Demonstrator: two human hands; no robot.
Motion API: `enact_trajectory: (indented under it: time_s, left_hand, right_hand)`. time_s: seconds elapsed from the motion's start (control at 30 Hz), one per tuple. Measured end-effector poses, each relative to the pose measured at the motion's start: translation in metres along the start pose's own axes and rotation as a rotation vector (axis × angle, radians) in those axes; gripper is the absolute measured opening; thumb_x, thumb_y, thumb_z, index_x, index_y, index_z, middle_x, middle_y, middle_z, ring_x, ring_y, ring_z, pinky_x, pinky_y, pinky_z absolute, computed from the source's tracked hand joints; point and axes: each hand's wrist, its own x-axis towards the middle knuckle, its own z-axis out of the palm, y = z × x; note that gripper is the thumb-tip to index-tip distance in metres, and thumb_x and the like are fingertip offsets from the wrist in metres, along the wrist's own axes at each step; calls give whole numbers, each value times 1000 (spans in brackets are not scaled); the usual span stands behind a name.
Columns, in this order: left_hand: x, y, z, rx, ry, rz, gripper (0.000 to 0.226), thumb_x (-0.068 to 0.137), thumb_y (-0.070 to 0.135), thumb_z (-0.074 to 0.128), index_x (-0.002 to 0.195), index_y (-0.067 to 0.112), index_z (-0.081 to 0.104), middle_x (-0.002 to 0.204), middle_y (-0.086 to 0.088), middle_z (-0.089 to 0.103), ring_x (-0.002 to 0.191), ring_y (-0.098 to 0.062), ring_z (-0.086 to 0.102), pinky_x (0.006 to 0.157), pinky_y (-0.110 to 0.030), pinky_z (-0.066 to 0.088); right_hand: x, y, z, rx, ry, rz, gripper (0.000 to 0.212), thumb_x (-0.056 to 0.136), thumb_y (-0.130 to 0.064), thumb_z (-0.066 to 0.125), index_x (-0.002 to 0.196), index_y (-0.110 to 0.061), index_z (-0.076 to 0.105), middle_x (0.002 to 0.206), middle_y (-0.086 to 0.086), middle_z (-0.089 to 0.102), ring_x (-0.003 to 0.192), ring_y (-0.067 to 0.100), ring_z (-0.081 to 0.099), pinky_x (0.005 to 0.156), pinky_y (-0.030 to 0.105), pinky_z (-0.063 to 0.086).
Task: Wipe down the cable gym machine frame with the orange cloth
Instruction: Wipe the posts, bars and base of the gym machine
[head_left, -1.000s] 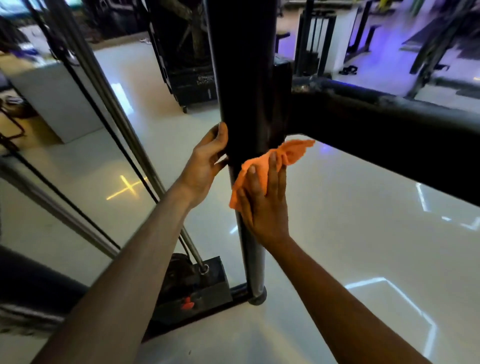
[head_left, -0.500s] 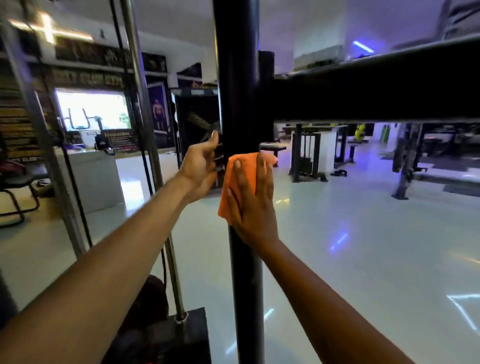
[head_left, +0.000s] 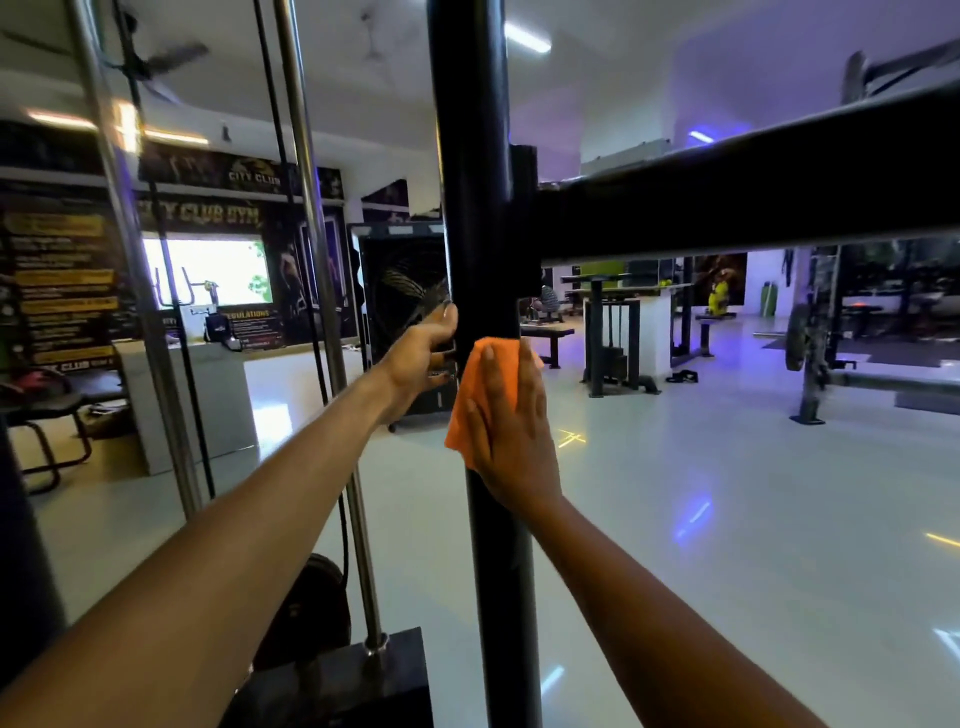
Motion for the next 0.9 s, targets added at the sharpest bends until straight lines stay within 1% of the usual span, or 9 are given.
enact_trajectory:
  time_s: [0.1,0.2,0.3,0.4,0.43,0.53,0.63,0.7,0.9]
  left_hand:
    - [-2,-22,20,6,16,-12,28,114,48,43,137,39,56,127,2,68,115,-20,64,96,-37,54]
    - [-4,-38,26,-41,25,-23,33,115,49,36,133,34,60,118,3,67,109,-19,63,89,-36,53]
    - [-1,-42,22,-30,36,-21,40,114,51,38,144,31,57,132,3,68,124,-22,62,103,-43,52]
    - [4,-46,20,-19,71,-14,37,114,49,41,142,33,59,138,3,68,129,-22,61,112,-50,49]
    - [4,-50,20,-24,87,-12,37,114,48,41,143,34,59,139,4,68,130,-21,61,113,-51,49]
    - [2,-67,23,-28,116,-1,43,113,49,43,153,38,52,143,6,66,133,-22,61,112,-52,51]
    - [-7,-84,27,-60,98,-17,44,113,47,46,155,37,50,140,6,69,129,-21,64,99,-42,57]
    - [-12,-92,30,-81,89,-26,43,113,45,47,154,35,52,137,9,71,127,-17,66,95,-34,55]
    - [-18,-97,28,-90,77,-39,47,112,47,48,158,37,47,147,11,63,129,-13,60,98,-33,53]
  right_hand:
    - [-66,17,20,-11,-63,77,101,105,-52,63,170,-44,-14,179,-2,-24,168,35,-6,117,68,44]
    - [-98,27,29,-23,-115,99,105,105,-50,66,168,-47,-17,178,-3,-26,168,38,-2,112,70,49]
    - [-66,18,21,22,-85,76,92,107,-63,49,166,-49,-20,179,-3,-25,166,40,6,114,71,46]
    - [-27,6,13,42,-23,90,87,100,-84,21,168,-46,-19,180,-1,-19,164,40,16,119,66,42]
    - [-26,5,14,37,-17,94,87,100,-83,22,169,-45,-17,180,0,-17,163,40,17,119,66,42]
    - [-62,21,27,5,-23,82,87,108,-68,42,170,-42,-13,181,2,-16,165,38,15,117,67,45]
    - [-125,38,42,5,-84,100,90,112,-54,53,168,-47,-16,181,2,-15,166,37,11,117,68,45]
    - [-140,41,46,9,-89,112,89,113,-50,53,167,-49,-17,181,1,-14,166,37,12,118,68,44]
    - [-72,21,38,4,7,124,82,112,-58,46,170,-44,-10,181,4,-10,164,37,18,121,64,40]
